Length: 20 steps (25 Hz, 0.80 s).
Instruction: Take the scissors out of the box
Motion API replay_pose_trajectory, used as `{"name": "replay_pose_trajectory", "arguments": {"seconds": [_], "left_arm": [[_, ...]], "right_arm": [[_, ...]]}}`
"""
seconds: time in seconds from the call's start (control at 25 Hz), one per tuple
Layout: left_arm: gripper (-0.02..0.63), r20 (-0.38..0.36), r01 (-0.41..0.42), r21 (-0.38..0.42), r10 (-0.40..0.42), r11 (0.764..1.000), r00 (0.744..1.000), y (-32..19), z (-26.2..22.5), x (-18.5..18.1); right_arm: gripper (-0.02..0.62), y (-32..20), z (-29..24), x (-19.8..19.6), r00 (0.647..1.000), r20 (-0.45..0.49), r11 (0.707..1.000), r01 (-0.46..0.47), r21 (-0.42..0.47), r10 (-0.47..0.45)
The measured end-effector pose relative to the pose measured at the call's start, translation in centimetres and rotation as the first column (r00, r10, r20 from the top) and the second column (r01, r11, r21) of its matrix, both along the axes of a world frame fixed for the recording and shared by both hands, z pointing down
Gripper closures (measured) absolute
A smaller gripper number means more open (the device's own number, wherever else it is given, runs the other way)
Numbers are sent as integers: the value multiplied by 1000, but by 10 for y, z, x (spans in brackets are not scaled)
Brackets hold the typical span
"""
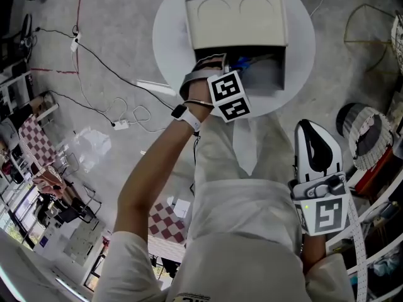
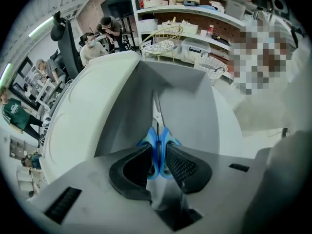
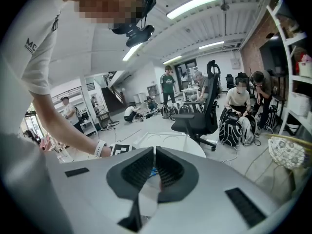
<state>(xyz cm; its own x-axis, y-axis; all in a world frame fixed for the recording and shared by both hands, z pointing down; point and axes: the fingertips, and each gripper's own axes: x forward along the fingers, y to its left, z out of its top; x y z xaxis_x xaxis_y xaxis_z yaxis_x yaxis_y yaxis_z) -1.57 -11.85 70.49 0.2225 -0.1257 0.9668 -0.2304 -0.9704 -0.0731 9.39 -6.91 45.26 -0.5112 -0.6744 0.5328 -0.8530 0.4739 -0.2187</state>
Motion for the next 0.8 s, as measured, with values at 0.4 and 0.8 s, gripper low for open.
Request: {"name": "replay_pose_trajectory", "arguments": {"seconds": [0.4, 0.8], "left_arm": [[520, -42, 72, -10, -72, 997, 997, 0, 0, -1], [520, -71, 112, -4, -112, 994, 991, 10, -23, -3]], "right_arm": [[522, -5, -1, -6, 1000, -1, 1000, 12, 11, -12], [522, -6, -11, -10, 1000, -7, 999, 15, 38, -14]]}}
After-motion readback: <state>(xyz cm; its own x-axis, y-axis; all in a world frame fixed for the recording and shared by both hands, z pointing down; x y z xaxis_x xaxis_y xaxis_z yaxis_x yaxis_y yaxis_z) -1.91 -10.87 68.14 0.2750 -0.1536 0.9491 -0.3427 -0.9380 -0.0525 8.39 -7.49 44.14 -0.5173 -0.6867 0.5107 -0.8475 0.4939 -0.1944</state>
